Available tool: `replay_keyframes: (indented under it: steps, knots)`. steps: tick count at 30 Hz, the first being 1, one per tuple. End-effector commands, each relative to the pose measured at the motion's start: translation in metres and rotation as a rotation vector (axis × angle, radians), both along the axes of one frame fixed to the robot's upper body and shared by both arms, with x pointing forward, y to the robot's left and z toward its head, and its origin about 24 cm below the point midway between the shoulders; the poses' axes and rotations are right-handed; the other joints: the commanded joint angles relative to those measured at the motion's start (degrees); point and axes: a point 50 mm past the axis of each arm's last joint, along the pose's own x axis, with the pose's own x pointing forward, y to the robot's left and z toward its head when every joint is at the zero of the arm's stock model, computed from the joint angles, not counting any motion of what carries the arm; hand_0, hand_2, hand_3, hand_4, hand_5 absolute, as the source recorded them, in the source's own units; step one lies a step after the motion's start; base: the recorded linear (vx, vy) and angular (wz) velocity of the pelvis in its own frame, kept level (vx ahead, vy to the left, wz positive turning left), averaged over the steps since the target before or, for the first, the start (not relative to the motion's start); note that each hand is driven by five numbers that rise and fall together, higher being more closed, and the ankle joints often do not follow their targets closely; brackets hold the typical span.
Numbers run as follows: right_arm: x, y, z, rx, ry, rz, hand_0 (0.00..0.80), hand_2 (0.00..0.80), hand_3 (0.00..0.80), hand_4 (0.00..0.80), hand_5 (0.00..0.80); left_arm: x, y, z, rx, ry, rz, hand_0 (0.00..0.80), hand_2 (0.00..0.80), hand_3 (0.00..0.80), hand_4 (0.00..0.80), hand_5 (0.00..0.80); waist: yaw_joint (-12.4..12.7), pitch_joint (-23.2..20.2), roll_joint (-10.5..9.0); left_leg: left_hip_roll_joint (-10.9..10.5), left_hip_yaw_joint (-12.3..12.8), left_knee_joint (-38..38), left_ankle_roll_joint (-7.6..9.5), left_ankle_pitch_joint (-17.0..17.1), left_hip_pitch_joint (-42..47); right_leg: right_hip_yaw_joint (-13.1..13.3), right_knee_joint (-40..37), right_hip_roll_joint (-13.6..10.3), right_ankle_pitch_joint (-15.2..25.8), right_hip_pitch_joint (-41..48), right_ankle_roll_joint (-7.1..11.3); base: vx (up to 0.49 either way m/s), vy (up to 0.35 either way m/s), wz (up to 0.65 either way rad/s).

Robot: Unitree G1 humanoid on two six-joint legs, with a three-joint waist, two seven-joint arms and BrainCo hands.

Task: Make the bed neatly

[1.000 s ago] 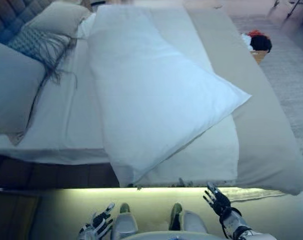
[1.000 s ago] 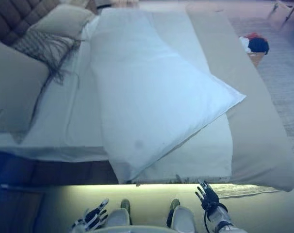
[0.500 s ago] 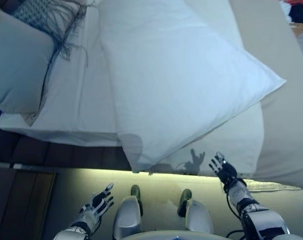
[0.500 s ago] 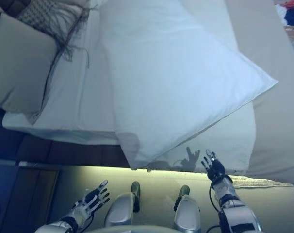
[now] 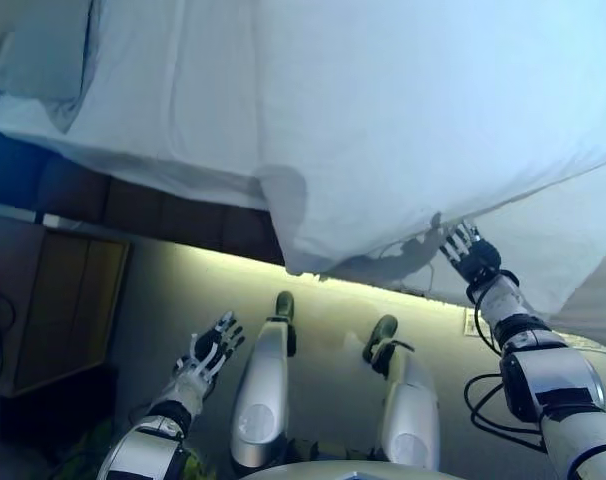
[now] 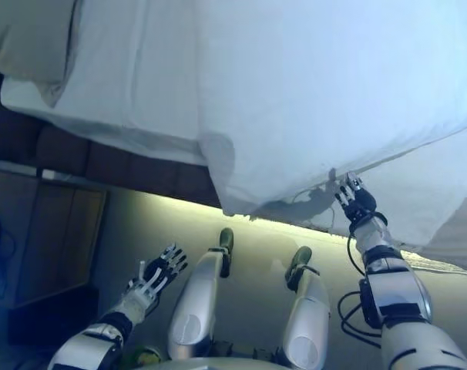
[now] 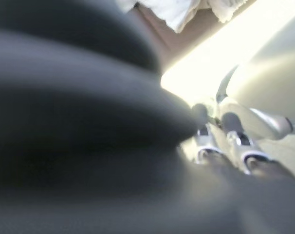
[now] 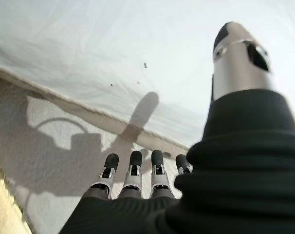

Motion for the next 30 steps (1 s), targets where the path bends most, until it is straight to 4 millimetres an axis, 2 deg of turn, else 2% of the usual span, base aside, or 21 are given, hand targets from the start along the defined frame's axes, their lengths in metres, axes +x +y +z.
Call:
replay_keyframes:
  steps: [1, 9, 11, 12, 14, 15, 16, 30]
  knots:
    - [0.007, -0.021, 0.034, -0.018, -0.093, -0.061, 0.000, 0.000, 0.000, 0.000, 0.000, -0.002, 0.016, 0.004, 0.052, -0.015, 0.030, 0.000, 0.000, 0.000, 0.000, 0.000, 0.62, 0.90, -0.69, 1.14, -3.19, -2.59, -0.99, 4.70, -2.75, 4.27, -3.51, -4.92, 4.42, 1.98, 5.59, -0.025, 0.011, 0.09]
    - [0.021, -0.031, 0.084, -0.076, -0.216, -0.078, 0.000, 0.000, 0.000, 0.000, 0.000, -0.002, 0.013, 0.006, 0.031, -0.048, 0.034, 0.000, 0.000, 0.000, 0.000, 0.000, 1.05, 1.77, 0.69, -0.25, -2.71, -3.50, 0.50, 5.84, -6.79, 4.80, -0.70, -5.13, 4.99, -4.83, 5.09, 0.000, 0.027, 0.06]
    - [0.023, -0.034, 0.095, -0.095, -0.247, -0.080, 0.000, 0.000, 0.000, 0.000, 0.000, -0.007, 0.012, 0.003, 0.021, -0.057, 0.031, 0.000, 0.000, 0.000, 0.000, 0.000, 1.09, 1.77, 1.04, -0.63, -2.44, -3.27, 0.87, 5.73, -7.56, 4.86, -0.50, -5.10, 5.17, -5.94, 4.90, 0.052, 0.032, 0.02]
    - [0.023, -0.036, 0.099, -0.104, -0.262, -0.080, 0.000, 0.000, 0.000, 0.000, 0.000, -0.009, 0.011, 0.002, 0.015, -0.058, 0.031, 0.000, 0.000, 0.000, 0.000, 0.000, 1.05, 1.77, 1.13, -0.74, -2.60, -3.00, 0.63, 4.21, -6.97, 5.49, 0.26, -5.00, 3.74, -5.74, 5.41, 0.091, 0.036, 0.01]
    - [0.025, -0.040, 0.116, -0.128, -0.309, -0.081, 0.000, 0.000, 0.000, 0.000, 0.000, -0.012, 0.010, 0.001, 0.008, -0.068, 0.029, 0.000, 0.000, 0.000, 0.000, 0.000, 1.21, 1.77, 1.39, -0.91, -2.59, -3.25, 0.82, 4.36, -7.51, 5.55, 0.57, -4.98, 3.79, -6.61, 5.29, 0.002, 0.040, 0.02]
    - [0.025, -0.040, 0.117, -0.128, -0.312, -0.082, 0.000, 0.000, 0.000, 0.000, 0.000, -0.012, 0.010, 0.001, 0.007, -0.071, 0.028, 0.000, 0.000, 0.000, 0.000, 0.000, 1.26, 1.77, 1.49, -0.92, -2.39, -3.53, 1.18, 5.86, -8.38, 5.07, 0.13, -5.07, 5.17, -7.35, 4.69, 0.000, 0.000, 0.00]
    - [0.026, -0.041, 0.127, -0.144, -0.344, -0.080, 0.000, 0.000, 0.000, 0.000, 0.000, -0.015, 0.011, 0.000, 0.006, -0.069, 0.030, 0.000, 0.000, 0.000, 0.000, 0.000, 1.33, 1.77, 1.50, -1.00, -2.61, -3.47, 0.90, 4.42, -7.61, 5.54, 0.76, -4.87, 3.73, -6.92, 5.30, 0.000, 0.000, 0.00]
    - [0.022, -0.057, 0.220, -0.304, -0.552, -0.130, 0.000, 0.000, 0.000, 0.000, 0.000, -0.029, 0.028, -0.001, 0.006, -0.069, 0.071, 0.000, 0.000, 0.000, 0.000, 0.000, 2.55, 1.77, 1.76, -1.03, -2.80, -4.26, 0.81, 4.66, -5.69, 3.89, 1.34, -5.22, 3.32, -5.09, 5.05, 0.006, 0.001, 0.00]
